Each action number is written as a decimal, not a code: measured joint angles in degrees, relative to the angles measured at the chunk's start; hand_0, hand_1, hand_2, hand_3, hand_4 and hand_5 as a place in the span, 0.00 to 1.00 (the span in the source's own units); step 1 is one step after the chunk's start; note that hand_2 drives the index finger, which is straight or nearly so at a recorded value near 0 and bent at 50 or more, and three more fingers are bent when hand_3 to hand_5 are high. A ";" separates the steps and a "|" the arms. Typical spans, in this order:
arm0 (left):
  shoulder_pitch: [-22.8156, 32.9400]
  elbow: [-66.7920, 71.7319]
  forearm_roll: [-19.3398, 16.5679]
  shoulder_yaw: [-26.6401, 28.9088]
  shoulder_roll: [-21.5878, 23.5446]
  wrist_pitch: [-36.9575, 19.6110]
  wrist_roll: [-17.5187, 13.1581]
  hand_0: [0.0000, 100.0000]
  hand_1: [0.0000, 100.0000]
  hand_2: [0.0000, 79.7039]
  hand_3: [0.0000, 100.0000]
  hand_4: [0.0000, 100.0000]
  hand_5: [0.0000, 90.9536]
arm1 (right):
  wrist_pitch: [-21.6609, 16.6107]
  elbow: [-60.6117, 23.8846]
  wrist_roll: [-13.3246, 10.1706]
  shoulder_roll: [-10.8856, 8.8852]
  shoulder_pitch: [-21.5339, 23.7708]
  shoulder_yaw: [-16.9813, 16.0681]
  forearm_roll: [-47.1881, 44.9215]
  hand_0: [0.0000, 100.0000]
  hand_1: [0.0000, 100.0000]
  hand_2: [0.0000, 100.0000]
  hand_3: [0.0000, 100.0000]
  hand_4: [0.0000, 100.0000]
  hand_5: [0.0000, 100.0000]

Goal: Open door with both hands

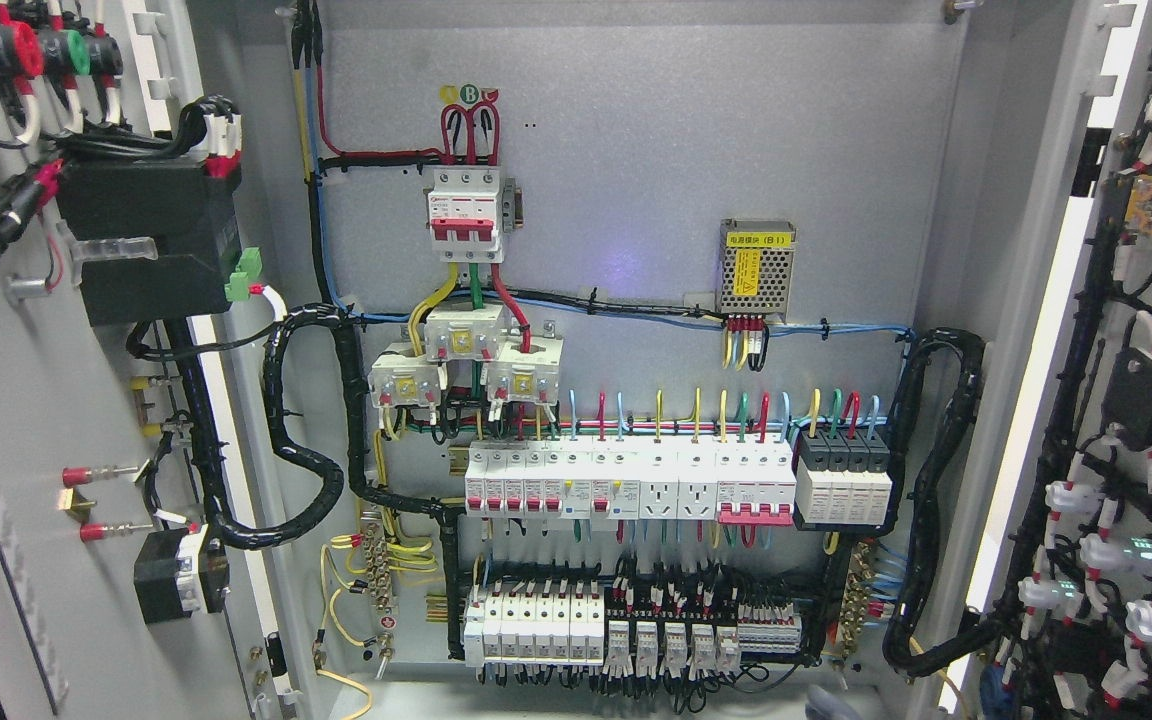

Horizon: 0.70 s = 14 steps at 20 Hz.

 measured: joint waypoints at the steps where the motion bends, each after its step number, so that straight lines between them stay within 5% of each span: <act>1: -0.02 -0.08 0.00 0.03 0.17 -0.18 0.05 0.12 0.39 0.00 0.00 0.00 0.00 | -0.33 -0.04 0.13 -0.06 0.01 -0.17 -0.06 0.05 0.00 0.00 0.00 0.00 0.00; 5: -0.06 -0.37 -0.05 0.32 0.66 -0.41 0.20 0.12 0.39 0.00 0.00 0.00 0.00 | -2.55 -0.14 -2.27 -0.27 0.01 -0.93 -0.23 0.05 0.00 0.00 0.00 0.00 0.00; 14: -0.13 -0.67 -0.20 2.36 0.35 -2.15 0.23 0.12 0.39 0.00 0.00 0.00 0.00 | -3.98 -0.26 -3.12 -0.63 -0.08 -2.36 -0.91 0.05 0.00 0.00 0.00 0.00 0.00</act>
